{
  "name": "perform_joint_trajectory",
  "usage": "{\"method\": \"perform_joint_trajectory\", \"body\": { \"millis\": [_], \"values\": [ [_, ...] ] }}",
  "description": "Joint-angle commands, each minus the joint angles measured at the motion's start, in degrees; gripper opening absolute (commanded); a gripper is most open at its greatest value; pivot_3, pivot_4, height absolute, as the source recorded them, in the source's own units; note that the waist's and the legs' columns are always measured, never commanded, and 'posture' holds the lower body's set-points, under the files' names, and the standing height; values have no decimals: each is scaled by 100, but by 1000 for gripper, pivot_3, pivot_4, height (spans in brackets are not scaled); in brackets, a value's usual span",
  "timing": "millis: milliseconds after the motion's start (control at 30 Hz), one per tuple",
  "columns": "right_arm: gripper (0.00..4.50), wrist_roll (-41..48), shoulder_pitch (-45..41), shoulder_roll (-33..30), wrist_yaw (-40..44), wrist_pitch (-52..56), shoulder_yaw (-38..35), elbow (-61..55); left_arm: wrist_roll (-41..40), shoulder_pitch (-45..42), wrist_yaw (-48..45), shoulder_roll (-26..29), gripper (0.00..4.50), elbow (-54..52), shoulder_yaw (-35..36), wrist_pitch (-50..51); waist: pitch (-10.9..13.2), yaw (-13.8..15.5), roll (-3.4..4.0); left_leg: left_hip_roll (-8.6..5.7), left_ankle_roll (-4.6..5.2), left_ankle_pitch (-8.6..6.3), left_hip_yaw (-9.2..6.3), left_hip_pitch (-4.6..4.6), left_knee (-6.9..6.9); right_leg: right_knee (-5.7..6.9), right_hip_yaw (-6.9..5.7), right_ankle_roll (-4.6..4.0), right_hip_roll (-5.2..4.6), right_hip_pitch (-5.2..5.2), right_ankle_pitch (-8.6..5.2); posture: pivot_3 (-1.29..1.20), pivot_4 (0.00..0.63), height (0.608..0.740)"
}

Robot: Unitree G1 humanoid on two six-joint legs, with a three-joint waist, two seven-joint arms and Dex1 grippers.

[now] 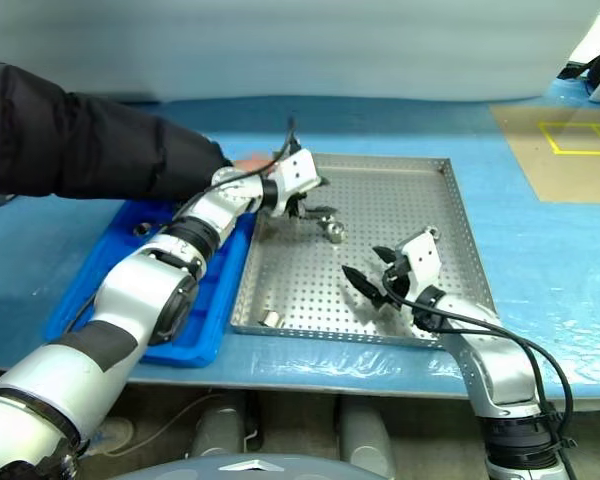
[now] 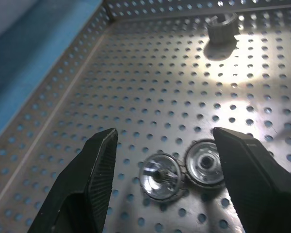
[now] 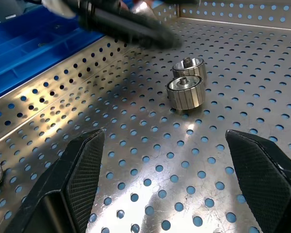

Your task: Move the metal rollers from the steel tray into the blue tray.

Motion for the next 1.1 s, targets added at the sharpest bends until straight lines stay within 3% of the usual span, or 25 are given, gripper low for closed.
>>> {"method": "perform_joint_trajectory", "body": {
  "millis": [33, 400, 600, 1100],
  "values": [
    [4159, -31, -132, 64, 2, -106, 101, -86, -35, -121, 207, 116, 3303, -120, 81, 41, 0, 0, 0, 0, 0, 0, 0, 1, -1, 0, 1, 0, 0, 0, 0, -485, 150, 740],
    [4159, -60, -300, 126, -105, 22, 148, -110, 206, -127, 523, 549, 3303, -35, -18, 225, 1, 2, 1, 0, -2, 0, 0, -2, -8, -4, 0, 0, 2, -5, 0, -475, 150, 740],
    [4159, -75, -293, 173, -150, 47, 208, -138, 188, -81, 247, 703, 3303, -129, -17, 168, 1, 10, 1, 1, -2, 0, 0, -2, -9, -4, 0, 0, 0, -5, 0, -467, 150, 740],
    [4159, -240, -377, 163, 214, -587, 201, 733, 387, 340, 211, 793, 3303, -13, -170, 781, 2, 8, 0, 1, -4, 1, 1, -7, -13, -5, 1, 0, 1, -14, 0, -446, 150, 740]
  ]
}}
